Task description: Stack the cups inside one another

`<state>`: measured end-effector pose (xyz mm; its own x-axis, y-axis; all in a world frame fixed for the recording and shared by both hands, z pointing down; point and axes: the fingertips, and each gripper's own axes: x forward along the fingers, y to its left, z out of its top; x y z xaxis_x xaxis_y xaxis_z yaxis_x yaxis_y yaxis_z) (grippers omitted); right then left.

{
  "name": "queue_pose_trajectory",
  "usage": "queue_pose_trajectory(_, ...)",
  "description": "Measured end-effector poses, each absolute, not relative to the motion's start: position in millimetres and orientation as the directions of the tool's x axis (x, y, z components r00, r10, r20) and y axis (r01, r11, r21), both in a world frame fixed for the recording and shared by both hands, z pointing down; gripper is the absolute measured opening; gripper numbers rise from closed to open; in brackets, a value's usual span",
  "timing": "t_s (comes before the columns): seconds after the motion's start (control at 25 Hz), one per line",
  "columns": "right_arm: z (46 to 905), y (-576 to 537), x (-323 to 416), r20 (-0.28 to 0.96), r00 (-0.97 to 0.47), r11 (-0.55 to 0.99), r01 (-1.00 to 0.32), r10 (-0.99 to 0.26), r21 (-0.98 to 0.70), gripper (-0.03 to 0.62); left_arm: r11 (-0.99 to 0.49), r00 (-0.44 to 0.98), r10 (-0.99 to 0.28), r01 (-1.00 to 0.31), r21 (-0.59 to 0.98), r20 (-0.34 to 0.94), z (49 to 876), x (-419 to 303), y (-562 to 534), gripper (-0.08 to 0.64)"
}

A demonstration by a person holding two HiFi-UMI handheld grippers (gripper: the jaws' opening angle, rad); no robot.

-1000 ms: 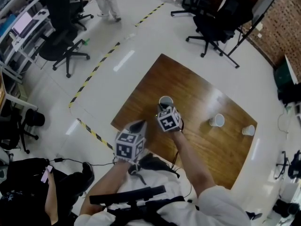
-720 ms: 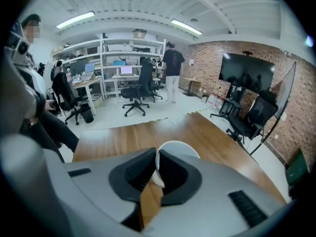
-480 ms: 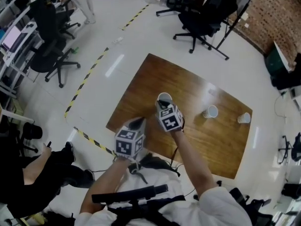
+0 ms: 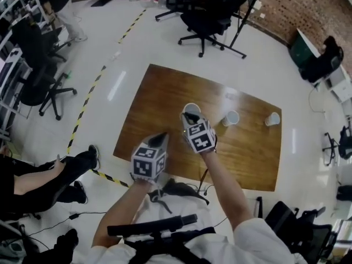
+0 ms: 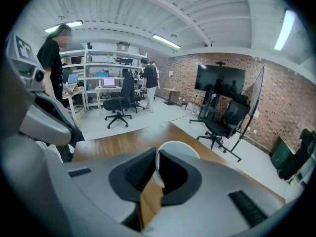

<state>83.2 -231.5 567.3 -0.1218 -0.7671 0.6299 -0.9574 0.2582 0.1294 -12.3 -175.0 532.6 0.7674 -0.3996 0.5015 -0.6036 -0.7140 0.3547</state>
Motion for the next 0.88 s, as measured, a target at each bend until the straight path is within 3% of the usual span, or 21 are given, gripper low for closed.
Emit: queue_pose_trajectory(0.88, 544, -149, 289, 0.641, 0.152, 0.024, -0.966, -0.753, 0.257, 0.034, -0.833, 0.852, -0.222, -0.418, 0.363, 0.474, 527, 118, -139, -0.002)
